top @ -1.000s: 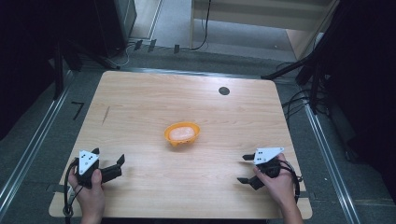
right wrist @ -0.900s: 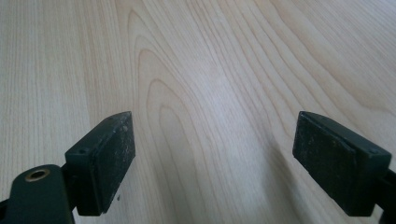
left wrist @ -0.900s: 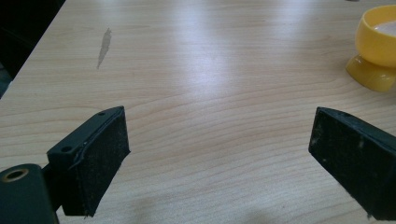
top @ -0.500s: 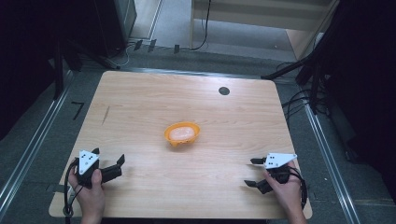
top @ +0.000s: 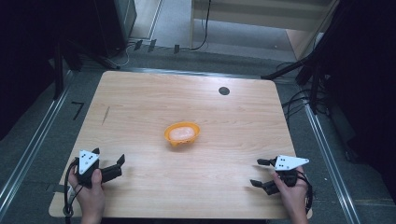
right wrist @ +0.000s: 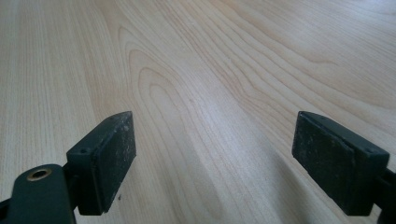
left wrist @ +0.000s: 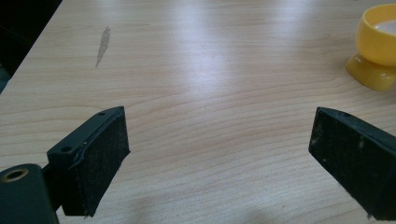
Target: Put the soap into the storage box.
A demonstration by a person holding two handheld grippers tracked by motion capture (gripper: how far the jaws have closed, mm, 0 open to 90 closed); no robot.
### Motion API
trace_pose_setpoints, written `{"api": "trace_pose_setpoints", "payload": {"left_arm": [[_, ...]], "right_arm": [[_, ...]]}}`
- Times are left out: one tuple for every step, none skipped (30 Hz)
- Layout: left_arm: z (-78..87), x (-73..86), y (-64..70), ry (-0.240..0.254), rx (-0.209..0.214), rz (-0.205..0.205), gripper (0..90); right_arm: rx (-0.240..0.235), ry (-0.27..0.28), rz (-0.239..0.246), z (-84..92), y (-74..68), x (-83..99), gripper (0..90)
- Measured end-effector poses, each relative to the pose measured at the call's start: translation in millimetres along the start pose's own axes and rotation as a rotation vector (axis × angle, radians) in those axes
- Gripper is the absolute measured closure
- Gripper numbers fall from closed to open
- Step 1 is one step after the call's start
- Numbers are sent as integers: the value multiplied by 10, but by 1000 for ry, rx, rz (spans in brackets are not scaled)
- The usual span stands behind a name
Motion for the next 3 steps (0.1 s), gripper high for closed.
{"api": "trace_pose_setpoints", "payload": {"left_arm": [[0, -1, 0, -3, 0, -2, 54], [-3, -1, -1, -5, -1, -2, 54], [-3, -1, -1, -5, -1, -2, 53]], "right_arm": [[-2, 4, -1, 2, 0, 0, 144], [-3, 5, -2, 5, 1, 0, 145], [-3, 5, -2, 5, 1, 0, 145]]}}
Point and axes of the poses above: each handheld gripper's, and its own axes: z roughly backward along the jaws, x roughly out of its underside, y roughly to its right, the point moved 2 cm from there along -z, roughly forward along the jaws, and after that the axes turned 3 degrees about y, right-handed, at the moved point
